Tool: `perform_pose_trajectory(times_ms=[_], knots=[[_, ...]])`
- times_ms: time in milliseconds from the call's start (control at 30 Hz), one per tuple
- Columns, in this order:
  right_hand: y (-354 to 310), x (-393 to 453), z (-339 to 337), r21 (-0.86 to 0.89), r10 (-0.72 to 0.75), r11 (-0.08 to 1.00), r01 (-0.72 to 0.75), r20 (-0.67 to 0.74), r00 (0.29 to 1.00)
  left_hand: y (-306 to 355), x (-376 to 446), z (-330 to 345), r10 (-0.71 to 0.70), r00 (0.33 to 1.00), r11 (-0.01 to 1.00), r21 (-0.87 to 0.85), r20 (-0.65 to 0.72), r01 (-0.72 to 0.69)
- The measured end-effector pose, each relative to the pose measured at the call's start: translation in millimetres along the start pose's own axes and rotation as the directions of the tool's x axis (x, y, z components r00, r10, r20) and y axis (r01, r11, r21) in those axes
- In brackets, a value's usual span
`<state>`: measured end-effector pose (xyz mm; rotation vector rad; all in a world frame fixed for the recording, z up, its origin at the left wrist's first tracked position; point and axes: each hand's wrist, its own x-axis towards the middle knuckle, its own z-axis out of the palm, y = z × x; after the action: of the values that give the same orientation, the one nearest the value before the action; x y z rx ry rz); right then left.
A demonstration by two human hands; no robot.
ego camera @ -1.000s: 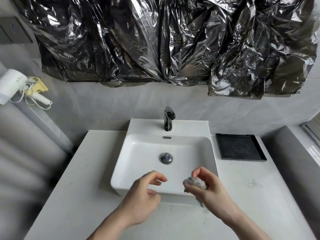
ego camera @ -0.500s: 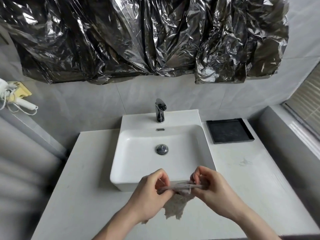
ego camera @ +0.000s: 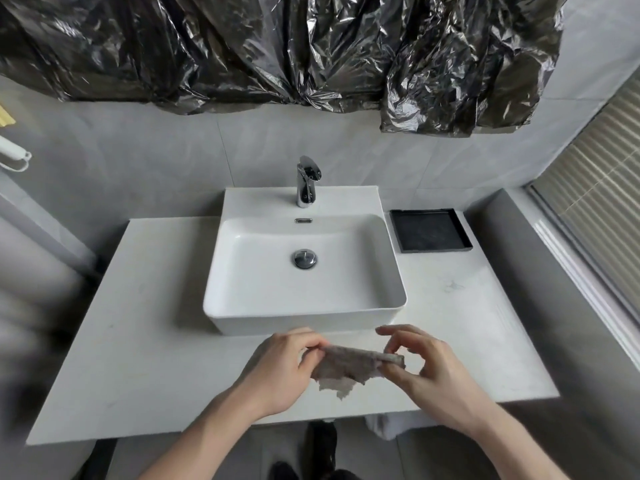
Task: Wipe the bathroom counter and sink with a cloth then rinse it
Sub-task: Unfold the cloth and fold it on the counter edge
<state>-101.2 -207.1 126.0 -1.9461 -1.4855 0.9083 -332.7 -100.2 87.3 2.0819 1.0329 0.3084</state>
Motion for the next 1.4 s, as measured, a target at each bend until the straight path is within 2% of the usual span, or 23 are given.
perform_pose_trajectory(times_ms=[100, 167, 300, 400, 467, 567, 667, 767, 867, 967, 1100, 1200, 1300, 1400], knots=[[5, -8, -12, -0.021, 0.001, 1.000, -0.001, 0.009, 1.000, 5, 1, 13, 0.019, 0.991, 1.000, 0.008, -0.131, -0.018], [9, -12, -21, 0.014, 0.003, 1.000, -0.004, 0.041, 0.999, 12, 3, 17, 0.041, 0.986, 0.999, 0.011, -0.160, -0.040], [23, -9, -35, 0.214, 0.042, 0.976, -0.043, 0.006, 0.999, 29, 9, 23, 0.009, 0.998, 1.000, -0.010, -0.065, -0.010], [25, 2, -40, 0.285, -0.011, 0.958, 0.016, -0.017, 1.000, 45, 14, 39, -0.004, 1.000, 0.991, 0.131, 0.024, 0.001], [27, 11, -47, 0.283, -0.055, 0.958, 0.056, -0.013, 0.998, 62, 21, 56, 0.012, 0.999, 0.988, 0.154, -0.038, -0.006], [37, 22, -67, 0.309, -0.053, 0.950, 0.046, 0.014, 0.999, 88, 42, 88, -0.008, 0.972, 0.999, 0.033, -0.235, 0.016], [54, 29, -96, 0.342, -0.073, 0.938, 0.050, 0.054, 0.996, 113, 69, 120, -0.122, 0.956, 0.982, -0.172, -0.267, 0.077], [84, 43, -126, 0.291, -0.057, 0.956, 0.031, 0.080, 0.995, 125, 94, 147, -0.176, 0.944, 0.962, -0.253, -0.279, 0.104], [123, 59, -156, 0.139, -0.067, 0.989, 0.058, 0.059, 0.996, 127, 113, 157, -0.253, 0.899, 0.949, -0.272, -0.357, 0.159], [155, 73, -182, 0.006, -0.071, 0.997, 0.071, 0.074, 0.995, 132, 132, 152, -0.247, 0.883, 0.961, -0.219, -0.399, 0.170], [176, 82, -202, -0.051, -0.085, 0.995, 0.090, 0.102, 0.991, 141, 144, 141, -0.165, 0.933, 0.985, -0.107, -0.321, 0.137], [188, 80, -203, -0.029, -0.067, 0.997, 0.072, 0.147, 0.987, 132, 134, 145, -0.175, 0.957, 0.984, -0.021, -0.231, 0.175], [215, 72, -186, -0.071, -0.047, 0.996, 0.060, 0.167, 0.985, 112, 116, 161, -0.145, 0.969, 0.976, 0.134, -0.202, 0.174], [259, 62, -158, -0.156, -0.056, 0.984, 0.091, 0.216, 0.975, 91, 97, 193, -0.171, 0.979, 0.964, 0.189, -0.107, 0.189]])
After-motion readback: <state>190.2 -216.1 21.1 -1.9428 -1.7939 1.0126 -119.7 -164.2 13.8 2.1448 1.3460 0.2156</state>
